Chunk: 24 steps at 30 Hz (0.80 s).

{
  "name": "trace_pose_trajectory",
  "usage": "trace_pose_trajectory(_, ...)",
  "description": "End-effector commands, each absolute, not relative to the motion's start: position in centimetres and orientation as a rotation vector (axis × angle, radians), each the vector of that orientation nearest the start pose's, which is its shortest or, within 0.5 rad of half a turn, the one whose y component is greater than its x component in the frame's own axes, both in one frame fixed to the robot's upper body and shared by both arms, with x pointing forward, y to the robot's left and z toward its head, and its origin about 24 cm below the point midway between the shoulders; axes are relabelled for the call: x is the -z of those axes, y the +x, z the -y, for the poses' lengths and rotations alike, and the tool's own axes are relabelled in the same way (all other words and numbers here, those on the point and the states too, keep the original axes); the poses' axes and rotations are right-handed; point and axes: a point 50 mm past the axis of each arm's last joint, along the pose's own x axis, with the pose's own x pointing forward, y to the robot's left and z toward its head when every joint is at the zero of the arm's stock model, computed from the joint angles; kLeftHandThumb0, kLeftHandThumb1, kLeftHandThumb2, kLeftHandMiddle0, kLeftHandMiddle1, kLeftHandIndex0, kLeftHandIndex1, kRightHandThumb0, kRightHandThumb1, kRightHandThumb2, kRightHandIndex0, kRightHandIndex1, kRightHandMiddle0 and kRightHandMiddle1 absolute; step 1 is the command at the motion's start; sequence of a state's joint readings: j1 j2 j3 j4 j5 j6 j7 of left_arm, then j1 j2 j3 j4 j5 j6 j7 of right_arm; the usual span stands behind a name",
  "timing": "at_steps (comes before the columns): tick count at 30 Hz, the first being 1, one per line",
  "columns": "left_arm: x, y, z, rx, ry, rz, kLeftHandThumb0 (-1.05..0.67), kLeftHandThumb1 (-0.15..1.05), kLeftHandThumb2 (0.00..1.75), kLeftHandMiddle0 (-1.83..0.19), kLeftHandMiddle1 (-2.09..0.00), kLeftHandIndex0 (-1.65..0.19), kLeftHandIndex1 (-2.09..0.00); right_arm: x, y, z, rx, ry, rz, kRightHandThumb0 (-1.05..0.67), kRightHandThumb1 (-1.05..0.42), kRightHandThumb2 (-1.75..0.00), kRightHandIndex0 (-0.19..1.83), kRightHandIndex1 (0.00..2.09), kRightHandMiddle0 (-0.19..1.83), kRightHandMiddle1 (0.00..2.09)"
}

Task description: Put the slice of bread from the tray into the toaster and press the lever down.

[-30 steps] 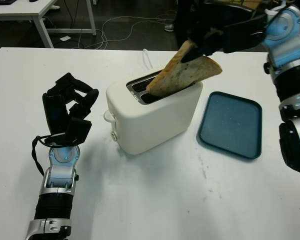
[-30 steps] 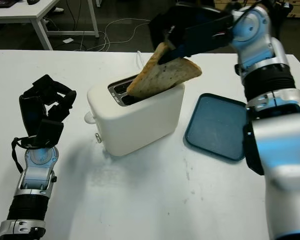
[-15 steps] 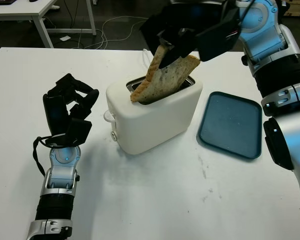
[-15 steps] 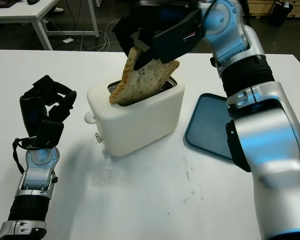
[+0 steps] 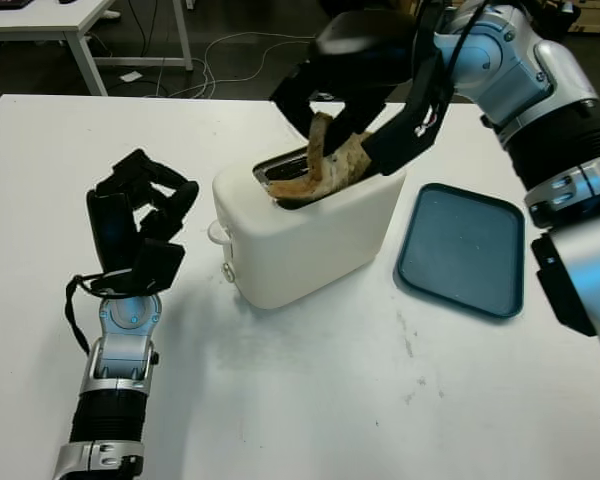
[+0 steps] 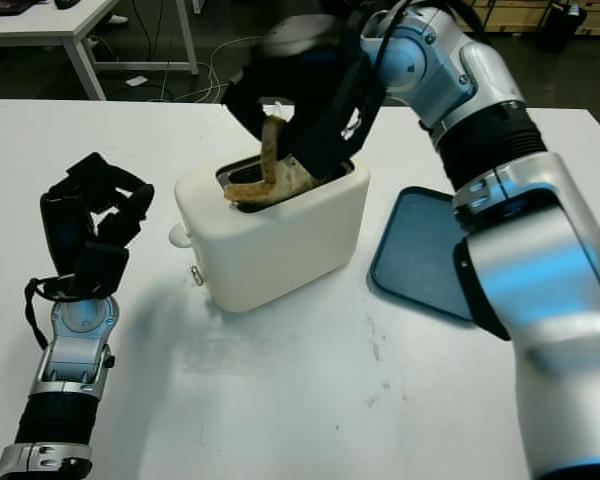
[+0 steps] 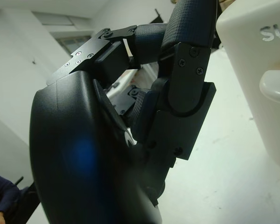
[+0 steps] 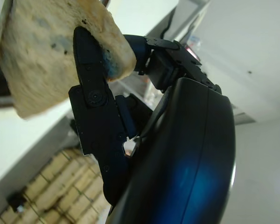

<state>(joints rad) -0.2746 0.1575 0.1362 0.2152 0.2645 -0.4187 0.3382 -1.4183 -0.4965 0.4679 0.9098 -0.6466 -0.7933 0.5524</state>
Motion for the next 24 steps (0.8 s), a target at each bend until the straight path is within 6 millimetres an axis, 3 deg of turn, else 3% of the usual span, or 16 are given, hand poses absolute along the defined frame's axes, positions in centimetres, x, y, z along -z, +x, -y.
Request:
trace_pose_trajectory(1,-11.4,29.1,-19.7,-0.346,0.330,0.536,-0.98,0.92,0.23,-1.03,-1.46,-0.90,-1.29,-30.4,37.4,8.0,-0.828,-1.806,0.759,-0.48,-0.92,-0.24,1.11,1.75,0.89,1.75)
trace_pose_trajectory(14,-11.5,29.0,-19.7,-0.350,0.332,0.536,-0.96,0.92,0.22,-1.01,-1.47,-0.89,-1.30,-31.8,37.4,8.0,-0.715,-1.898,0.874,-0.48,-0.92,-0.25,1.13,1.75,0.90,1.75)
trace_pose_trajectory(24,-11.4,29.0,-19.7,-0.348,0.327,0.537,-0.96,0.92,0.22,-1.03,-1.46,-0.89,-1.29,-31.3,37.4,7.8,-0.727,-1.937,0.883,-0.49,-0.92,-0.22,1.11,1.75,0.87,1.75)
